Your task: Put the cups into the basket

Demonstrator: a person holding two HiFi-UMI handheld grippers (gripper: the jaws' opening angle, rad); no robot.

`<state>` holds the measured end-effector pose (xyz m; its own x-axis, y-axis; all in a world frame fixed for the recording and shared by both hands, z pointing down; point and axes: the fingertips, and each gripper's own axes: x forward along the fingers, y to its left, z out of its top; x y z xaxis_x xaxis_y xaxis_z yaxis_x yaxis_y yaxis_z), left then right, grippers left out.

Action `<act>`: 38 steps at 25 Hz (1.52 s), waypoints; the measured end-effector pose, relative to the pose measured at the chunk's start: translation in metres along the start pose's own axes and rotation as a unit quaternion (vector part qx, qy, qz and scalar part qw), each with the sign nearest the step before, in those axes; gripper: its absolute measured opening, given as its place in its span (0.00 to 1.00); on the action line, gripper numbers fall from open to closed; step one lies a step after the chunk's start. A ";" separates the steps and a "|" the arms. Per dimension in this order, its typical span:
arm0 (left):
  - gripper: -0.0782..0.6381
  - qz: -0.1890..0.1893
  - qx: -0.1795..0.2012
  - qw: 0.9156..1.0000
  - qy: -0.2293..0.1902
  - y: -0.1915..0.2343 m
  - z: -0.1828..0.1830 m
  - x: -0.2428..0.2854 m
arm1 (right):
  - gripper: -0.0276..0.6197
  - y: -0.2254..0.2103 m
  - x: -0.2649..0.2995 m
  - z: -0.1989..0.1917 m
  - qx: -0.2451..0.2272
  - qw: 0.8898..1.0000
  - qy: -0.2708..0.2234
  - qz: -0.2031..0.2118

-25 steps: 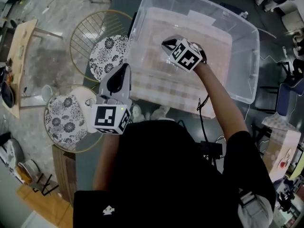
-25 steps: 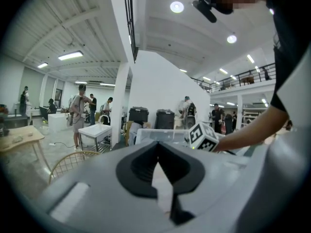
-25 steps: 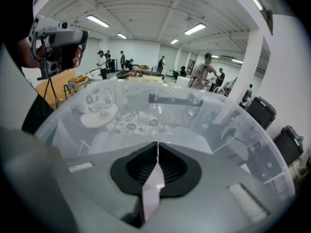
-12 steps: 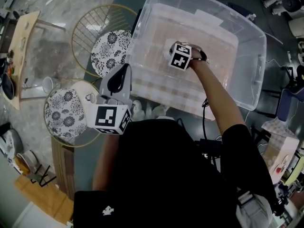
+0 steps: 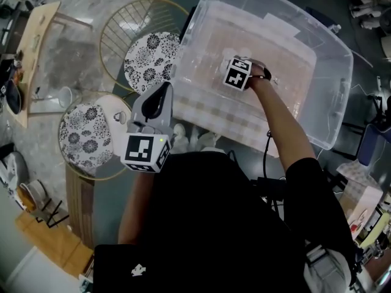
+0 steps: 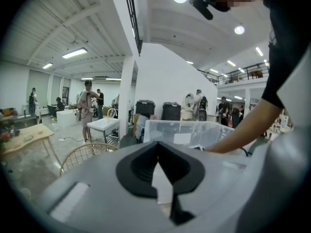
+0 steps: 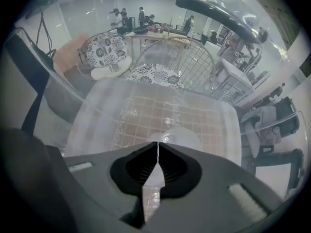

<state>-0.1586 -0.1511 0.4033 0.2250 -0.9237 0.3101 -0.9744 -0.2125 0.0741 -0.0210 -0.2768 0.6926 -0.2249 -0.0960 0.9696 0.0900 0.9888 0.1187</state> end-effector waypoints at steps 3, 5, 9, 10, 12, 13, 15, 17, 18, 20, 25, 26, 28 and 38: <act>0.12 0.001 0.001 1.000 0.002 0.001 -0.001 -0.002 | 0.06 0.003 0.003 -0.004 0.000 1.000 0.003 0.002; 0.12 -0.001 0.004 1.000 0.003 0.001 0.000 -0.003 | 0.06 0.003 0.001 -0.003 0.004 1.000 -0.003 0.003; 0.12 -0.002 0.005 1.000 0.003 0.003 -0.002 -0.004 | 0.14 0.002 -0.002 -0.001 0.014 1.000 -0.010 0.011; 0.12 -0.003 0.005 1.000 0.003 0.004 -0.002 -0.004 | 0.14 0.003 -0.003 -0.001 0.014 1.000 -0.010 0.011; 0.12 -0.003 0.004 1.000 0.001 0.005 -0.002 -0.006 | 0.14 0.004 -0.006 0.000 0.015 1.000 -0.012 0.012; 0.12 -0.003 0.003 1.000 -0.001 0.006 -0.002 -0.007 | 0.14 0.005 -0.009 0.002 0.016 1.000 -0.015 0.012; 0.12 -0.005 0.001 1.000 -0.003 0.007 -0.001 -0.011 | 0.14 0.007 -0.016 0.007 0.020 0.999 -0.022 0.011; 0.12 -0.010 0.000 1.000 -0.006 0.008 0.001 -0.011 | 0.14 0.004 -0.025 0.007 0.035 0.999 -0.023 0.004; 0.12 -0.012 -0.002 1.000 -0.009 0.007 0.002 -0.011 | 0.14 0.002 -0.030 0.004 0.048 0.999 -0.022 -0.001; 0.12 -0.018 -0.006 1.000 -0.016 0.006 0.005 -0.008 | 0.12 0.002 -0.043 0.007 0.070 0.997 -0.038 -0.001; 0.12 -0.046 -0.004 0.998 -0.030 -0.003 0.013 -0.003 | 0.05 -0.001 -0.086 0.021 0.100 0.990 -0.090 -0.034; 0.12 -0.052 -0.004 0.998 -0.033 -0.005 0.014 -0.002 | 0.05 -0.001 -0.094 0.021 0.104 0.989 -0.095 -0.042; 0.12 -0.065 -0.002 0.997 -0.036 -0.011 0.016 0.000 | 0.05 -0.003 -0.110 0.022 0.110 0.987 -0.102 -0.058; 0.12 -0.108 -0.005 0.993 -0.054 -0.029 0.028 -0.004 | 0.05 -0.001 -0.218 0.055 0.170 0.948 -0.218 -0.158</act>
<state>-0.1310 -0.1501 0.3736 0.4271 -0.8857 0.1821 -0.9030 -0.4072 0.1373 -0.0259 -0.2502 0.4696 -0.5745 -0.4110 0.7078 -0.3498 0.9051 0.2417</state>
